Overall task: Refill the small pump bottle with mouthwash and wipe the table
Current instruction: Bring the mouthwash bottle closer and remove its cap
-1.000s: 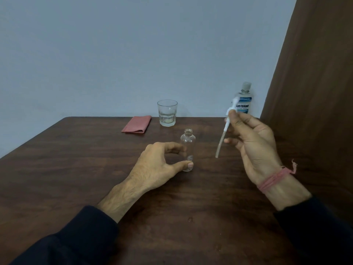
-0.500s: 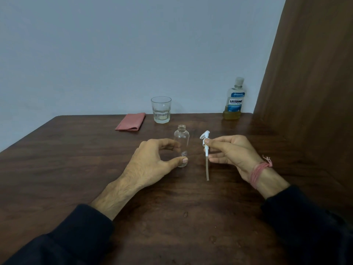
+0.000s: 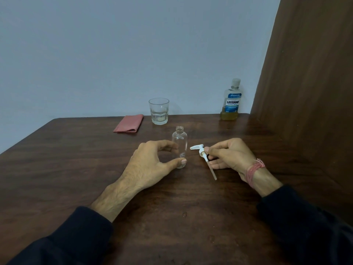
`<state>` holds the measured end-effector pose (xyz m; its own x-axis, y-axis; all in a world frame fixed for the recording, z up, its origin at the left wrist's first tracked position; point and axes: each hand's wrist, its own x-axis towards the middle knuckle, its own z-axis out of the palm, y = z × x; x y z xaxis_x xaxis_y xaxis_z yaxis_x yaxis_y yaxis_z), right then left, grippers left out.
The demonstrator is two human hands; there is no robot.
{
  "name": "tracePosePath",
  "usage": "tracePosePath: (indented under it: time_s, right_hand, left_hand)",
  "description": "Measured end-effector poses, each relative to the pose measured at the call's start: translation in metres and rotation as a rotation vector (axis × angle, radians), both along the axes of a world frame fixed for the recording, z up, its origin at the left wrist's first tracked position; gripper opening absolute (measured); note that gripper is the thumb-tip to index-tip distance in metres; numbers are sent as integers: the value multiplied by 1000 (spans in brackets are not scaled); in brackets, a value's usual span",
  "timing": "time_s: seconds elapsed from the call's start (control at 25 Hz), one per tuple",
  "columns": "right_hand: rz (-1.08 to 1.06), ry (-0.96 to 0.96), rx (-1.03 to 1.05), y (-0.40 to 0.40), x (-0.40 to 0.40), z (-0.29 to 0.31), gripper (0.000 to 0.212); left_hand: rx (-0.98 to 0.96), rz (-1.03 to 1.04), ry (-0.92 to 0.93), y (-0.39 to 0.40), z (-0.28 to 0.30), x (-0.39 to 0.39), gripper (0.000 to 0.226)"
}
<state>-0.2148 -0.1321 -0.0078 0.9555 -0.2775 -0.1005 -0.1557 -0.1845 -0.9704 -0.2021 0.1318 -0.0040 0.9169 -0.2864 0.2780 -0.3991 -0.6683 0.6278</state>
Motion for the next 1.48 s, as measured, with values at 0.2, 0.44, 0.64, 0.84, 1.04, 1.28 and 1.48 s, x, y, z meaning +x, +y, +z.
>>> tracePosePath:
  time_s: [0.2,0.44,0.64,0.84,1.04,1.28,1.48]
  right_hand:
    - [11,28,-36,2,-3,6,23]
    - [-101,-154,-253,0,-12,20,21]
    - [-227,-591,-249,3,-26,34,15]
    - [-275,-690,7,-29,-16,48,23]
    - [-307,-473,136,-95,43,55,35]
    - [-218,-238,63,-143,118,39,72]
    - [-127,-221,-49,-137,161,42,66]
  left_hand:
    - [-63,-6,43,-1,0,-4,85]
    - [-257,71,-184,-3,9,-13,115]
    - [-374,29,-642,-46,37,-41,30]
    - [-274,-102,-484,-145,57,-43,37]
    - [-354,-160,21,-233,71,30,69]
    - [-129,129,139,-284,48,133,84]
    - [-197,178,157,-309,42,184,61]
